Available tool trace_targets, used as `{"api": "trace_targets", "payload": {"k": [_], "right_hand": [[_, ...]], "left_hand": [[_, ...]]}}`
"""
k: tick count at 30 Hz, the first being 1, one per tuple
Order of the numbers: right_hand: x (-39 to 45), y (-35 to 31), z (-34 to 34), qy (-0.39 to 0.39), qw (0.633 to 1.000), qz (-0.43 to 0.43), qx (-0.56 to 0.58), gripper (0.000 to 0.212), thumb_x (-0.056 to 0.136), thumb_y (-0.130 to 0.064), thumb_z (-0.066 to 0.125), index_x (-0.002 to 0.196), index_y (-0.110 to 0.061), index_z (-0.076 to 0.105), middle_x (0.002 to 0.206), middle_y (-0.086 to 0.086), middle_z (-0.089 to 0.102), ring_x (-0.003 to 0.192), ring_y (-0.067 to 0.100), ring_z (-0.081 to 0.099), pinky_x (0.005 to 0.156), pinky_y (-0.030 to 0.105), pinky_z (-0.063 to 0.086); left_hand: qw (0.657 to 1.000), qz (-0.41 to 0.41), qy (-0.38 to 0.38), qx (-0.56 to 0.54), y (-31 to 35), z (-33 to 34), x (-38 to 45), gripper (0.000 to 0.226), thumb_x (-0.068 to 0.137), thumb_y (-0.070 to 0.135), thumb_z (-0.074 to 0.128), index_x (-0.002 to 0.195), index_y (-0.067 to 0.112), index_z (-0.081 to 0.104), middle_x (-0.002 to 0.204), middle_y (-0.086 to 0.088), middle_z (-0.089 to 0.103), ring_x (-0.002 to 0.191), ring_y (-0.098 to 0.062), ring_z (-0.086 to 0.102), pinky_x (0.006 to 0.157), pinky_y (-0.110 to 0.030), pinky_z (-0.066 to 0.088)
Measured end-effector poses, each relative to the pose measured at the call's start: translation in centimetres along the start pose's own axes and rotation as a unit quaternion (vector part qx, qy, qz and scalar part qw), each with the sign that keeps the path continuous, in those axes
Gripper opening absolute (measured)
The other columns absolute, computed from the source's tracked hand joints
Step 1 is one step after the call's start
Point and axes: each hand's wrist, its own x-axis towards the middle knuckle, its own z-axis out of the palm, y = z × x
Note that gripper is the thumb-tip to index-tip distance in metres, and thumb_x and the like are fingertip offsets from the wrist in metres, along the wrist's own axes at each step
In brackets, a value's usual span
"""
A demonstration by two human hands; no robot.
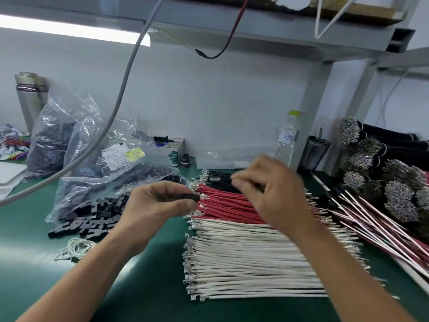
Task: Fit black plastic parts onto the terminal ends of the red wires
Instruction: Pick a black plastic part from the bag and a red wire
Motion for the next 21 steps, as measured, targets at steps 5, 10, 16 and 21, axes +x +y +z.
{"api": "trace_targets", "payload": {"k": [5, 10, 16, 21], "right_hand": [[-3.1, 0.2, 3.0, -0.028, 0.995, 0.040, 0.091, 0.012, 0.089, -0.026, 0.075, 0.100, -0.025, 0.081, 0.082, -0.015, 0.058, 0.072, 0.009, 0.058, 0.061, 0.023, 0.047], [-3.6, -0.1, 3.4, -0.044, 0.988, 0.046, 0.141, 0.020, 0.087, -0.018, 0.077, 0.106, -0.024, 0.080, 0.084, -0.014, 0.060, 0.076, 0.011, 0.062, 0.063, 0.032, 0.053], [-3.7, -0.2, 3.2, -0.026, 0.989, 0.045, 0.140, 0.015, 0.087, -0.018, 0.076, 0.102, -0.021, 0.081, 0.083, -0.010, 0.059, 0.078, 0.011, 0.060, 0.065, 0.034, 0.054], [-3.8, -0.3, 3.4, 0.001, 0.991, 0.044, 0.130, 0.013, 0.086, -0.018, 0.077, 0.099, -0.019, 0.081, 0.082, -0.010, 0.059, 0.078, 0.011, 0.059, 0.066, 0.026, 0.051]], "left_hand": [[0.999, -0.022, -0.037, -0.010, -0.4, 0.4, 0.0, 0.033, 0.057, 0.011, 0.091, 0.089, 0.007, 0.080, 0.093, -0.025, 0.077, 0.085, -0.035, 0.078, 0.075, -0.031, 0.063], [0.998, -0.031, -0.043, -0.020, -0.5, 0.2, -0.1, 0.032, 0.059, 0.011, 0.091, 0.089, 0.008, 0.081, 0.093, -0.026, 0.077, 0.086, -0.037, 0.077, 0.074, -0.031, 0.063], [0.998, -0.036, -0.042, -0.023, -0.2, 0.3, -0.2, 0.034, 0.058, 0.010, 0.090, 0.090, 0.005, 0.080, 0.094, -0.027, 0.076, 0.088, -0.038, 0.077, 0.080, -0.038, 0.064], [0.998, -0.038, -0.042, -0.011, -0.1, 0.4, -0.3, 0.036, 0.058, 0.009, 0.090, 0.091, 0.002, 0.079, 0.095, -0.027, 0.076, 0.086, -0.036, 0.077, 0.080, -0.038, 0.064]]}}
